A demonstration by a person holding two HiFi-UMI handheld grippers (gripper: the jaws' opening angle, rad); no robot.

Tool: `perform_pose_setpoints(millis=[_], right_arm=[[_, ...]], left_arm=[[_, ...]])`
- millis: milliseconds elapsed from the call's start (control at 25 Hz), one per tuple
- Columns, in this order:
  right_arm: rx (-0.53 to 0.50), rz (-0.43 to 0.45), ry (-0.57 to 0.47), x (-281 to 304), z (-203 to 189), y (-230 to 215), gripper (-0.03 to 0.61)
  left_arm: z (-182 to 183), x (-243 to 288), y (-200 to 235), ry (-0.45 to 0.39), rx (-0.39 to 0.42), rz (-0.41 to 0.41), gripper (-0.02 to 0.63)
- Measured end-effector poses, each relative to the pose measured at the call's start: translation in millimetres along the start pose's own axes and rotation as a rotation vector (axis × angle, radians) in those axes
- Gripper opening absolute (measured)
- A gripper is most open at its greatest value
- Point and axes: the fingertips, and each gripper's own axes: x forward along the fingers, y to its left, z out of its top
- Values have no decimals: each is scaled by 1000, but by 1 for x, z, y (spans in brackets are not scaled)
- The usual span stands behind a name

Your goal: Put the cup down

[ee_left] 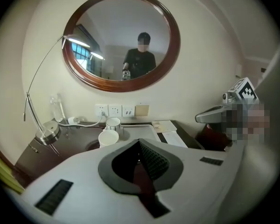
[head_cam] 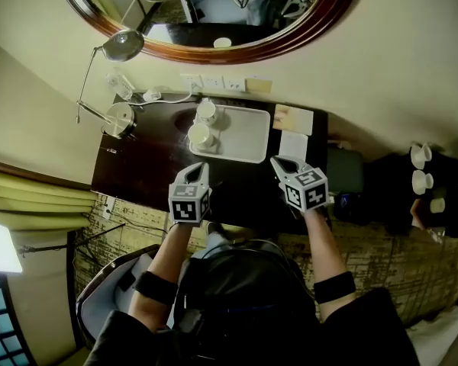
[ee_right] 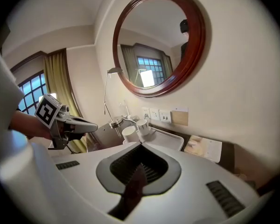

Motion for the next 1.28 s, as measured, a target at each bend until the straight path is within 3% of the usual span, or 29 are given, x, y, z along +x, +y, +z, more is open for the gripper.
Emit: perform_pose_setpoints(millis=[400,1280], right_arm=[[47,-104,-54,-38,-19,-20,0],[28,-76,-25,-38,-30,-13,0]], left_arm=[[-13,-20,-3,14,-43,-26,2],[-30,-31,-10,67,-64,-25,2]])
